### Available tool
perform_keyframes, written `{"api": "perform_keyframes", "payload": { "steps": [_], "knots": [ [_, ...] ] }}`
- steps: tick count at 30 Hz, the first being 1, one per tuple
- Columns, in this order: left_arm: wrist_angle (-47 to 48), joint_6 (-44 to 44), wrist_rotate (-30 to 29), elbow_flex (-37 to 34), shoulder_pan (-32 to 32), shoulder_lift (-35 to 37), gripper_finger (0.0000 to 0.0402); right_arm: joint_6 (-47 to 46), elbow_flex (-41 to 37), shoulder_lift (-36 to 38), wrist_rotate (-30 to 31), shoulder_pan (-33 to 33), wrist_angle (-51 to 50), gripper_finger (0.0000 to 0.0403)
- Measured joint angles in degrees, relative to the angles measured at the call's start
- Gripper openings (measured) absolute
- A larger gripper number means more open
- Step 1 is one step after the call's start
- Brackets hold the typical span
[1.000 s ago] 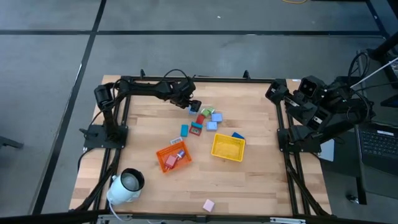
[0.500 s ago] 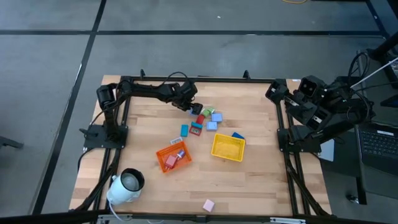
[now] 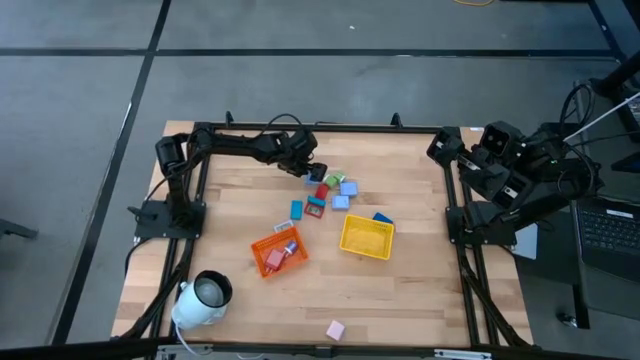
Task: Pick & Place Office items
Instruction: Put the top light violet charger adapter into the orange bin
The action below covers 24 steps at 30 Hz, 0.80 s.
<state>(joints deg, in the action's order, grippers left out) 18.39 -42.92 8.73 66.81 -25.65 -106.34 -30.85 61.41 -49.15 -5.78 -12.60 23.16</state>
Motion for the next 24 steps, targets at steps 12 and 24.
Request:
{"api": "perform_keyframes", "payload": {
  "steps": [12, 24],
  "knots": [
    [5.5, 2.0, -3.1, -0.1, 0.1, -0.1, 0.0300, 0.0, 0.0, 0.0, 0.0, 0.0, 0.0, 0.0277],
    [8.8, 2.1, -8.1, 0.0, 0.0, -0.4, 0.0291, -0.1, 0.0, 0.0, -0.2, 0.0, 0.0, 0.0277]
  ]
}}
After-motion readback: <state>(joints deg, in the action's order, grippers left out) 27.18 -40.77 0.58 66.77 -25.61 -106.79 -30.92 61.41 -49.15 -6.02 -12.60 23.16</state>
